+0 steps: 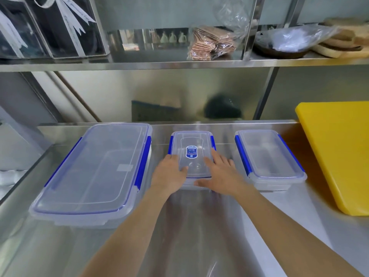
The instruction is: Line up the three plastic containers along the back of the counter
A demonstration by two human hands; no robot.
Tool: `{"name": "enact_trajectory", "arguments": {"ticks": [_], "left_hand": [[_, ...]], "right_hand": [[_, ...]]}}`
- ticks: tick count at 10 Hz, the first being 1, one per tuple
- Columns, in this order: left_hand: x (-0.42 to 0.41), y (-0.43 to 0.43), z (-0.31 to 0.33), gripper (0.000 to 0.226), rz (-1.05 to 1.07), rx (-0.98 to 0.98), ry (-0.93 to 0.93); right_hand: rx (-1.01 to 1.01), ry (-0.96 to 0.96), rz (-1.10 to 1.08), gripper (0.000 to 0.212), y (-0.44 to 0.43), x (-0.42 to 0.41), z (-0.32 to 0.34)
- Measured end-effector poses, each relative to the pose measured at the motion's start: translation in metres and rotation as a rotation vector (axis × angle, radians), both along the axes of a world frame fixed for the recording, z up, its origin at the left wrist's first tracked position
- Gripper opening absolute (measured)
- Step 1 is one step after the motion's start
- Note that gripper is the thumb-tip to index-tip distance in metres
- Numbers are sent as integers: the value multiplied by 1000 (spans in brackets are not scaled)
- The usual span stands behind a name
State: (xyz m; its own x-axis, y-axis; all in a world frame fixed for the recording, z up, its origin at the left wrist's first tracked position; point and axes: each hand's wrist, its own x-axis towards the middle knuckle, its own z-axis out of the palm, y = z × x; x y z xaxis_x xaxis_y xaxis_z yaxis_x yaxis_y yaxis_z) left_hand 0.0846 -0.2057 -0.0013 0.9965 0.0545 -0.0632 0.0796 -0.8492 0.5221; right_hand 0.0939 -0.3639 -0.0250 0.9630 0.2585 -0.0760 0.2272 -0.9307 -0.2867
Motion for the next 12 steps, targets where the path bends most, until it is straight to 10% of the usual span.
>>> {"name": "enact_trajectory", "arguments": {"ticks": [2, 3, 5, 12], "left_hand": [[-12, 67, 65, 28, 233, 28, -420], [-22, 130, 66, 41, 482, 177, -379], [-54, 231, 21, 93, 688, 35, 161], [-68, 233, 33, 75, 595, 89, -26]], "right_hand": [[392, -82, 152, 76, 75, -48, 32], [443, 307, 226, 103, 117, -70, 34], [475, 400, 193, 116, 165, -86, 21], [318, 386, 243, 80, 160, -73, 62]]}}
